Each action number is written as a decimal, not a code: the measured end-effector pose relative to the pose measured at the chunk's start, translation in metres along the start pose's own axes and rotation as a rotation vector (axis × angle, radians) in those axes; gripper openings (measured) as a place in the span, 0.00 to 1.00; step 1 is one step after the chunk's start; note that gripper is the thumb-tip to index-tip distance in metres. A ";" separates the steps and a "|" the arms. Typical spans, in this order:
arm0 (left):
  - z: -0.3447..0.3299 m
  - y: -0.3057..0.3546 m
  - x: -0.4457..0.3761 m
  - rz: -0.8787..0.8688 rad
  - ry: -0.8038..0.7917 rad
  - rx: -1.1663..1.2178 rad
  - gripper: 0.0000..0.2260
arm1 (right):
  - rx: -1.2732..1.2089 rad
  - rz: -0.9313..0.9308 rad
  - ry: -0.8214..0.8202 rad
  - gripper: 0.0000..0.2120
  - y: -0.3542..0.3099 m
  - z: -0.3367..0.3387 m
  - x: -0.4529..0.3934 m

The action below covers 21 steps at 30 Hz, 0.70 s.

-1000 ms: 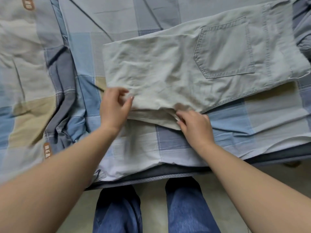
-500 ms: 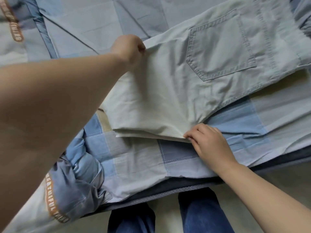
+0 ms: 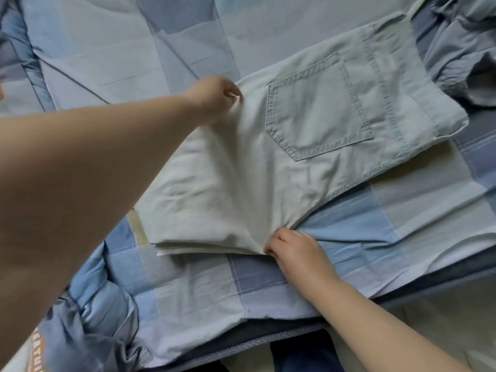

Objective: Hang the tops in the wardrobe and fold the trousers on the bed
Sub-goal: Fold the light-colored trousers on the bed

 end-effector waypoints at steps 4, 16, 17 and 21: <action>-0.002 0.002 -0.018 0.045 0.004 -0.111 0.20 | 0.019 0.016 0.022 0.12 -0.001 0.001 -0.006; 0.012 -0.016 -0.015 0.010 0.363 0.093 0.10 | -0.106 -0.031 -0.096 0.06 0.009 -0.003 -0.011; 0.008 -0.014 -0.008 0.009 0.422 0.279 0.09 | -0.170 -0.102 -0.154 0.07 0.010 -0.002 -0.016; -0.029 -0.008 0.028 0.124 0.339 1.223 0.05 | -0.945 -0.483 -0.127 0.11 0.013 0.021 -0.048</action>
Point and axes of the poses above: each hand's wrist, its own x-axis away from the middle knuckle, its own z-axis out of the back of the hand, y = z × x, the point moved 5 cm from there along -x, towards the middle knuckle, and after that the axes turned 14 degrees about -z, right-handed, at the moved point
